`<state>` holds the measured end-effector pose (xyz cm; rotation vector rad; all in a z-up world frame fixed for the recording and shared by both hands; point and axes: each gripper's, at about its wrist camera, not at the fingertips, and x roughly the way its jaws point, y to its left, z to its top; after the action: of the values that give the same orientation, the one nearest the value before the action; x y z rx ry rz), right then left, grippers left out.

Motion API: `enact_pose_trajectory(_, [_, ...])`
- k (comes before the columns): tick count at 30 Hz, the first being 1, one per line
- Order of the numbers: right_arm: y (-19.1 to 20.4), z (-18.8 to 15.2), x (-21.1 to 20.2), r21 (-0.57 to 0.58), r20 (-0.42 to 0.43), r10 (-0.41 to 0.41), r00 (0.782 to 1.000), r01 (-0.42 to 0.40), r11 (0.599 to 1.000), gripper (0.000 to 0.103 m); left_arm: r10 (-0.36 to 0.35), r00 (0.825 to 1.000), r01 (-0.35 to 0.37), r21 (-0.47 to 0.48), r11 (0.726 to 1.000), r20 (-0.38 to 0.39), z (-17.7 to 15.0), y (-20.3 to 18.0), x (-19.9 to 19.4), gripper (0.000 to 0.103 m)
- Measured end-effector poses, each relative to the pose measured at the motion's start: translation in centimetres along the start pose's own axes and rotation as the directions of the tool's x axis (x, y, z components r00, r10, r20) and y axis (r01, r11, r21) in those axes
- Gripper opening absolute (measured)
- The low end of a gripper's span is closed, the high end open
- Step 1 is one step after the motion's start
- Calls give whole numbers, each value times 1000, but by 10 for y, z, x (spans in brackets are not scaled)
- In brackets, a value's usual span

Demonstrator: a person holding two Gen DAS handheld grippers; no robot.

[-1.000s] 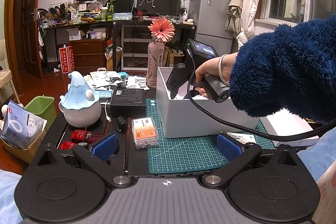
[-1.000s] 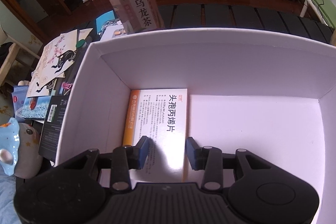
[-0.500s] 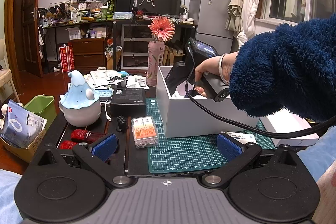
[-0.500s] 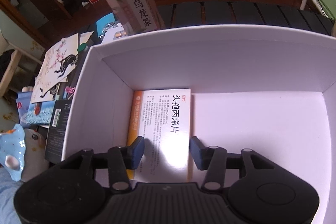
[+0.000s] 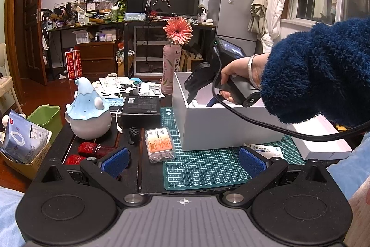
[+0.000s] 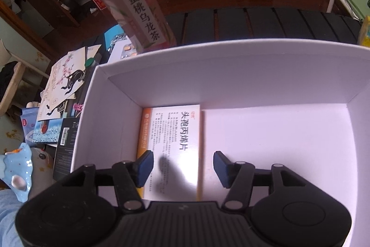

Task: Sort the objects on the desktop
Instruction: 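Open the right gripper to release the medicine box inside the white box, then raise the right tool out of the white box toward the white-and-blue medicine box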

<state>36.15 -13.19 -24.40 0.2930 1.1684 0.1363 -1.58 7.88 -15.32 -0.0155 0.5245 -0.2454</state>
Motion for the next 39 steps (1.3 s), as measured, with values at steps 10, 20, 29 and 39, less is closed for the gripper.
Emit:
enact_pose_trajectory(10, [-14,-12,-48,-59,126,43,991,-35,998,56,18,1000,-18,23,1000,13,0,-4,-2,103])
enact_pose_trajectory(20, [-35,-39,-97,-146,194,32,981,-4,989,56,42,999,-42,71,997,13,0,-12,-4,103])
enact_pose_trajectory(29, [-43,-73,-143,-234,239,84,967,-27,972,59,59,998,-59,77,995,0,0,-14,-3,103])
enact_pose_trajectory(39, [-54,-110,-183,-309,287,135,948,-42,950,64,85,996,-83,133,988,-11,-1,-24,0,103])
